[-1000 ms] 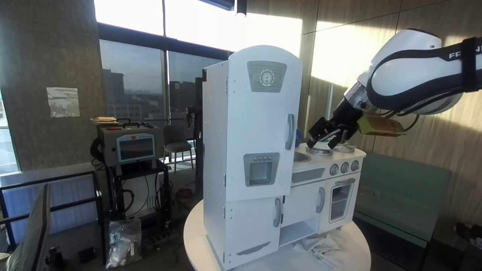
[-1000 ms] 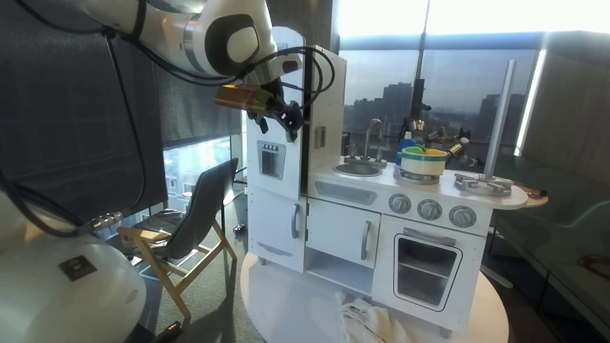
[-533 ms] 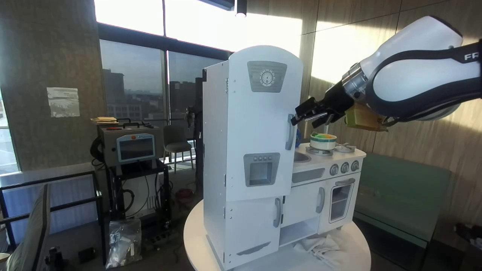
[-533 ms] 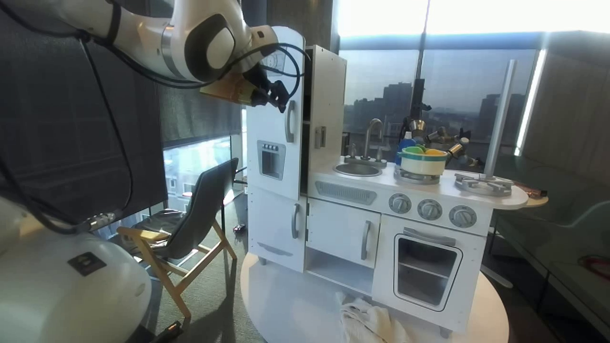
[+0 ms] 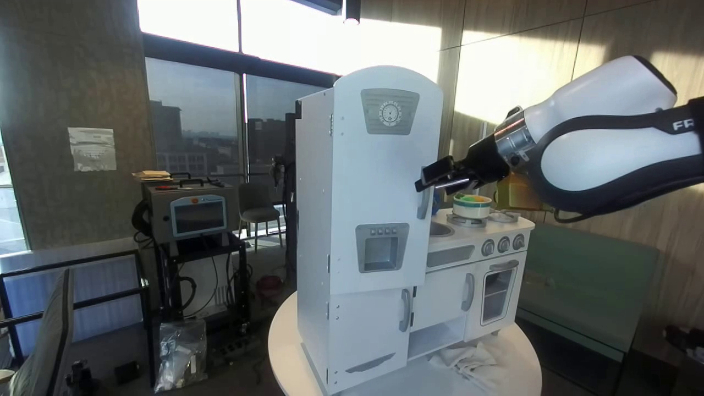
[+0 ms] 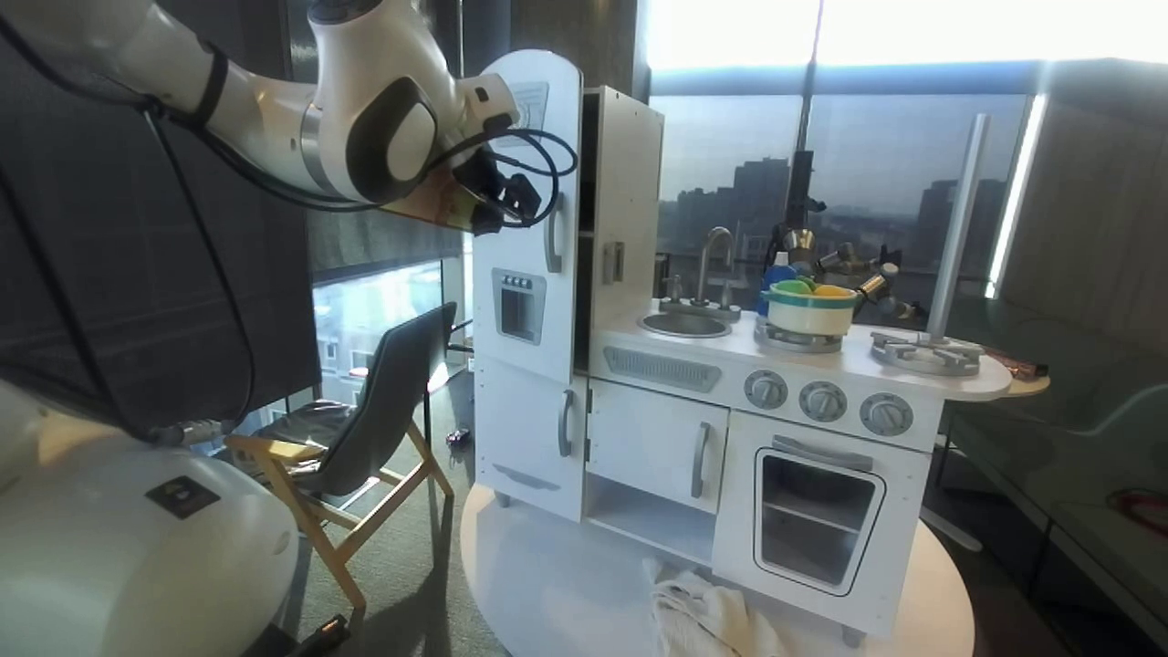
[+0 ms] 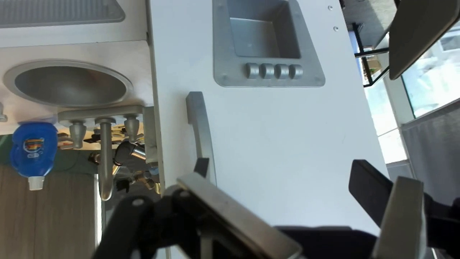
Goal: Open the cabinet door on the left
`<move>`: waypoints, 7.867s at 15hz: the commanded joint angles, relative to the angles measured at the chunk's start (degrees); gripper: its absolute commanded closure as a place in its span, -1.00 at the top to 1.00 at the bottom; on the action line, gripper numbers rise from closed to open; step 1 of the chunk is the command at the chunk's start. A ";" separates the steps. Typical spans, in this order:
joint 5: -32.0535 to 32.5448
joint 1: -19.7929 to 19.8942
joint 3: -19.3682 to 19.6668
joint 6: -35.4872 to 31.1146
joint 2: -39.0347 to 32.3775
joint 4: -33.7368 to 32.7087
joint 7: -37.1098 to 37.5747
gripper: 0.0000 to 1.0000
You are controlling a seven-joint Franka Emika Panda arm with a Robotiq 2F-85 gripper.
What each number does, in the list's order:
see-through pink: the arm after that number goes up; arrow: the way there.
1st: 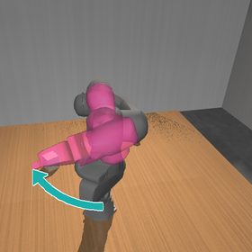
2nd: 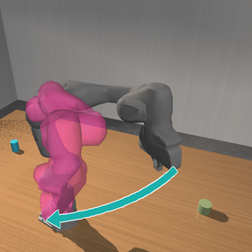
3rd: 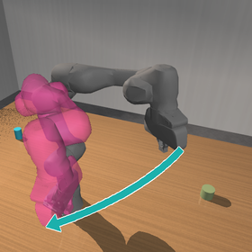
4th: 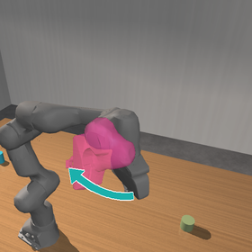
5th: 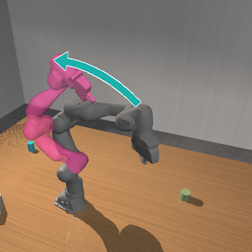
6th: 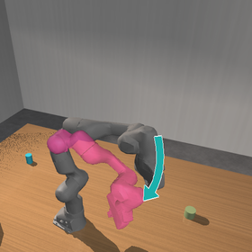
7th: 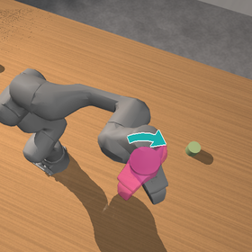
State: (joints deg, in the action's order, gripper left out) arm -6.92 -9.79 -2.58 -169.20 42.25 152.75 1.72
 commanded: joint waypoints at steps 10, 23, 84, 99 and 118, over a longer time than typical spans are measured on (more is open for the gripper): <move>2.15 2.50 -1.42 -8.89 -2.20 0.85 0.76 1.00; 2.86 3.04 -1.43 -5.77 -3.37 0.63 0.72 1.00; -0.12 1.74 3.64 29.62 -9.62 -16.45 -7.92 1.00; -0.36 -2.33 -4.44 21.12 -13.26 -17.04 -3.58 1.00; 6.79 1.50 -3.35 40.19 1.03 -5.26 -4.71 1.00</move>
State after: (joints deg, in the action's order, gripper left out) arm -2.14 -9.36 -4.76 -129.22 38.67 145.34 -3.67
